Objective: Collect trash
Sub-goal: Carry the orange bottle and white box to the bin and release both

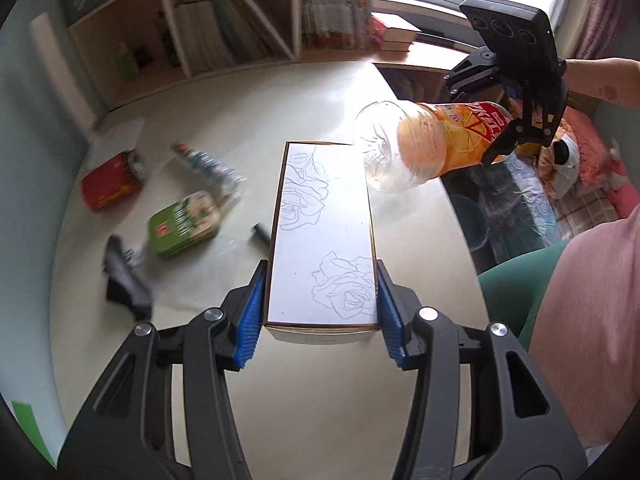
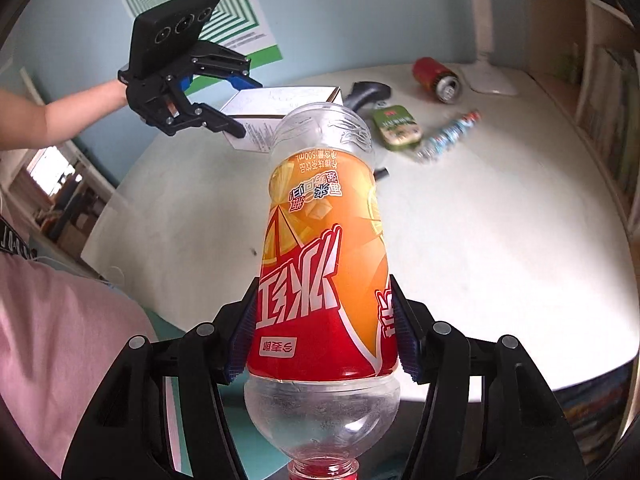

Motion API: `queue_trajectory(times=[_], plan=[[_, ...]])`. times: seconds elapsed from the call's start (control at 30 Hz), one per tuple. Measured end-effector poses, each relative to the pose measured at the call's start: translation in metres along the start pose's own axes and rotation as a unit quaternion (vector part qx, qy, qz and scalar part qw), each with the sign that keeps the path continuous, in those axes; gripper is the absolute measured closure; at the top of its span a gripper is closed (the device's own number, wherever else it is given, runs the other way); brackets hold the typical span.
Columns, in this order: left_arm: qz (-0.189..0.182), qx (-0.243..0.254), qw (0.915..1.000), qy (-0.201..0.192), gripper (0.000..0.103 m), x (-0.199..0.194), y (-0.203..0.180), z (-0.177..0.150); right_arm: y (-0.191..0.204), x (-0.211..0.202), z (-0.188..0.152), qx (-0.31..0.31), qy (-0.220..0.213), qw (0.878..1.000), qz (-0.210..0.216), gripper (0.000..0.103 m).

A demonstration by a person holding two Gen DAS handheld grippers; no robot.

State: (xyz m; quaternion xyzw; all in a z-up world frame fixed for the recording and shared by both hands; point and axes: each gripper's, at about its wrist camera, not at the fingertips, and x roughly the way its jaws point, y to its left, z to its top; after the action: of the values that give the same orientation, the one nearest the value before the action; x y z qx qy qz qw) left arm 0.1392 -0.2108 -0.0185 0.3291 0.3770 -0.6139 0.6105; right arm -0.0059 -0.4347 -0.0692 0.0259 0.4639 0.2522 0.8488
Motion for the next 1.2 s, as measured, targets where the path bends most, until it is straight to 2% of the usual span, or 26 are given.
queue_trajectory(times=[0.13,0.3,0.47,0.6,0.67,0.73,0.87,1.03,1.07,1.1,1.13,1.2], plan=[[-0.052,0.064,0.9966,0.007,0.056,0.037,-0.053,0.042,-0.004,-0.043,-0.073,0.080,-0.017,0.996,-0.048,0.043],[-0.112,0.129,0.9851,0.019,0.056,0.088,-0.122,0.092,-0.003,-0.085,-0.174,0.179,-0.031,0.979,-0.098,0.043],[-0.155,0.182,0.9704,0.037,0.056,0.148,-0.206,0.141,-0.002,-0.123,-0.295,0.284,-0.036,0.948,-0.139,0.043],[-0.194,0.214,0.9555,0.060,0.056,0.203,-0.278,0.159,-0.007,-0.135,-0.390,0.365,-0.030,0.917,-0.158,0.043],[-0.210,0.230,0.9466,0.084,0.056,0.241,-0.315,0.161,-0.015,-0.127,-0.432,0.397,-0.018,0.902,-0.167,0.043],[-0.218,0.236,0.9418,0.099,0.056,0.280,-0.344,0.159,-0.026,-0.117,-0.472,0.433,-0.004,0.886,-0.169,0.043],[-0.246,0.246,0.9286,0.130,0.056,0.357,-0.393,0.150,-0.056,-0.083,-0.536,0.481,0.027,0.862,-0.157,0.043],[-0.250,0.242,0.9227,0.165,0.056,0.466,-0.429,0.135,-0.097,-0.023,-0.613,0.535,0.060,0.829,-0.150,0.043],[-0.250,0.239,0.9223,0.173,0.055,0.487,-0.434,0.130,-0.107,-0.011,-0.625,0.543,0.060,0.824,-0.153,0.043],[-0.246,0.237,0.9221,0.181,0.055,0.505,-0.438,0.127,-0.114,-0.001,-0.632,0.540,0.054,0.825,-0.157,0.043],[-0.241,0.247,0.9200,0.186,0.055,0.522,-0.444,0.122,-0.122,0.010,-0.638,0.535,0.064,0.824,-0.175,0.043],[-0.225,0.267,0.9175,0.190,0.055,0.551,-0.454,0.113,-0.139,0.027,-0.655,0.545,0.068,0.817,-0.173,0.043]])
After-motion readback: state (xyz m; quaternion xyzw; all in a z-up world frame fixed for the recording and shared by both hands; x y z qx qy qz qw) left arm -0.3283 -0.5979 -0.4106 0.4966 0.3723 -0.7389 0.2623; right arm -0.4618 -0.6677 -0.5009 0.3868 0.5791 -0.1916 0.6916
